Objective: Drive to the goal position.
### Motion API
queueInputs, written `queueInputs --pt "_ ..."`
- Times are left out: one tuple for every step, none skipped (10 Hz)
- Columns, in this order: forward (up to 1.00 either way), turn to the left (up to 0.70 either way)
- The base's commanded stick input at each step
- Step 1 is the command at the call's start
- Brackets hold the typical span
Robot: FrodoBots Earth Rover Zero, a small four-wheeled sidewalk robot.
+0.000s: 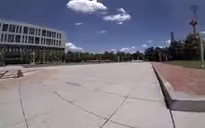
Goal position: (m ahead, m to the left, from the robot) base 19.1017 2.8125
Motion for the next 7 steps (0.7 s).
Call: queueInputs --pt "0.5 0.0" --pt "0.5 0.0" --pt "0.5 0.0" --pt "0.5 0.0" --pt "0.5 0.0" --pt "0.5 0.0" --pt "0.5 0.0"
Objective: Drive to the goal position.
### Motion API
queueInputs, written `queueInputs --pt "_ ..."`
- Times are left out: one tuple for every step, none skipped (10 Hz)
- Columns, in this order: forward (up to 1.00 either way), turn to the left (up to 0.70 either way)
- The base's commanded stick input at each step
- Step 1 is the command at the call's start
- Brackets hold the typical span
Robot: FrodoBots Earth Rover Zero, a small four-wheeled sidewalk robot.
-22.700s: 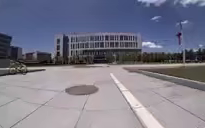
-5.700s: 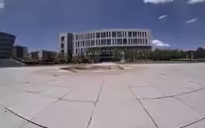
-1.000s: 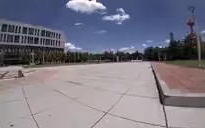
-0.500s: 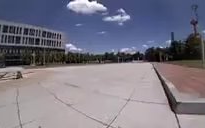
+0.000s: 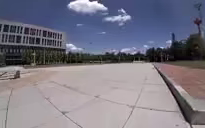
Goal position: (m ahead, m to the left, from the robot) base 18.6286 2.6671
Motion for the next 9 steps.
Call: queueInputs --pt "0.5 0.0" --pt "0.5 0.0" --pt "0.5 0.0" --pt "0.5 0.0" --pt "0.5 0.0" --pt "0.5 0.0" --pt "0.5 0.0" --pt "0.5 0.0" --pt "0.5 0.0"
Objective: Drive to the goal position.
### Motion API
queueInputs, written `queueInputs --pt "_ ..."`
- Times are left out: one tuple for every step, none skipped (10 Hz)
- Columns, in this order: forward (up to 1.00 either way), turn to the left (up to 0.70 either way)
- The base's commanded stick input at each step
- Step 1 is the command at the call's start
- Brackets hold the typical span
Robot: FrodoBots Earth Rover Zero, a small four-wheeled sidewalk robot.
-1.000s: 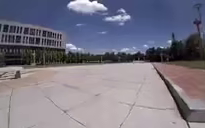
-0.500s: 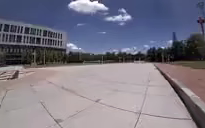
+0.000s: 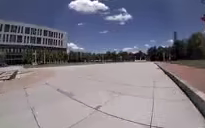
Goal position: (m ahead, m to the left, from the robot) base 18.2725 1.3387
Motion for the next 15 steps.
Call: queueInputs --pt "0.5 0.0" --pt "0.5 0.0" --pt "0.5 0.0" --pt "0.5 0.0" --pt "0.5 0.0" --pt "0.5 0.0" --pt "0.5 0.0" --pt "0.5 0.0" --pt "0.5 0.0" --pt "0.5 0.0" --pt "0.5 0.0" --pt "0.5 0.0" --pt "0.5 0.0" --pt "0.5 0.0" --pt "0.5 0.0"
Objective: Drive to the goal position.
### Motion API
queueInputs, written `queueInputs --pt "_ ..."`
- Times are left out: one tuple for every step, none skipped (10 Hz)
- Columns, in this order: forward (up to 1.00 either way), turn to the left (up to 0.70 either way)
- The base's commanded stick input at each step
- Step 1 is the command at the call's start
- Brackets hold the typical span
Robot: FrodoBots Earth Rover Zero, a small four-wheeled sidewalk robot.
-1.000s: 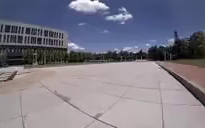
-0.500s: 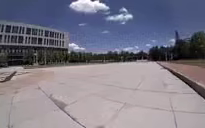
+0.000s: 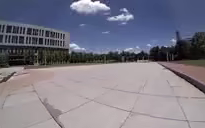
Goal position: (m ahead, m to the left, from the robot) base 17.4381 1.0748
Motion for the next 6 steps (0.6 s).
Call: queueInputs --pt "0.5 0.0" --pt "0.5 0.0" --pt "0.5 0.0" --pt "0.5 0.0" --pt "0.5 0.0" --pt "0.5 0.0"
